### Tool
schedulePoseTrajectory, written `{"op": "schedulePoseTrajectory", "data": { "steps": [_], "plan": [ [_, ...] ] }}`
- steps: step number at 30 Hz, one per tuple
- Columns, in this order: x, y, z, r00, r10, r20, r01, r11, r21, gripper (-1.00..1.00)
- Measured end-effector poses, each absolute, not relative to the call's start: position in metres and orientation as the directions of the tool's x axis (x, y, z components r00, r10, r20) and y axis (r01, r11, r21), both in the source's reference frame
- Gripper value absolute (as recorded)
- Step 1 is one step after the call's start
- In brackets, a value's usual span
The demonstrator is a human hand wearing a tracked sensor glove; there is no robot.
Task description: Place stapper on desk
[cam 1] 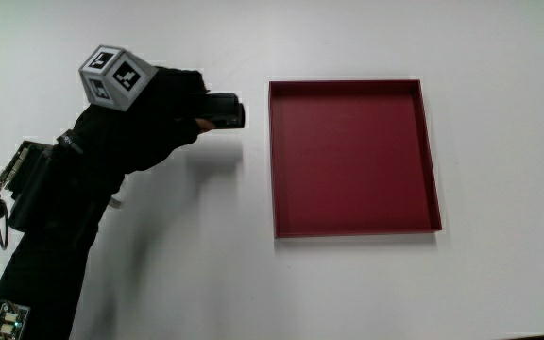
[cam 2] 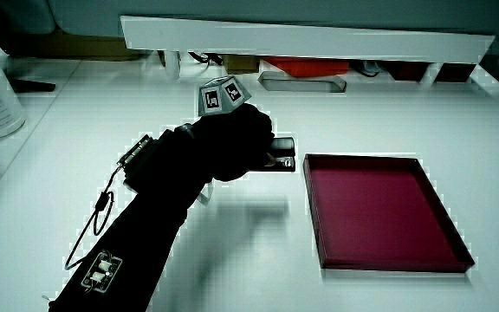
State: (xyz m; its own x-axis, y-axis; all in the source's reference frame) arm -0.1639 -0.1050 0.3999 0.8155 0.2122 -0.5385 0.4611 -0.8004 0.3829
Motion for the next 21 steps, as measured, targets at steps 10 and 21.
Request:
{"op": "schedulePoseTrajectory", "data": {
  "steps": [10, 21],
  "plan": [
    [-0.181, -0.107, 0.436, 0.86, 0.137, -0.492, 0.392, -0.796, 0.462, 0.0],
    [-0.193, -0.109, 0.461, 0.856, 0.082, -0.51, 0.37, -0.787, 0.494, 0.0]
  ]
}}
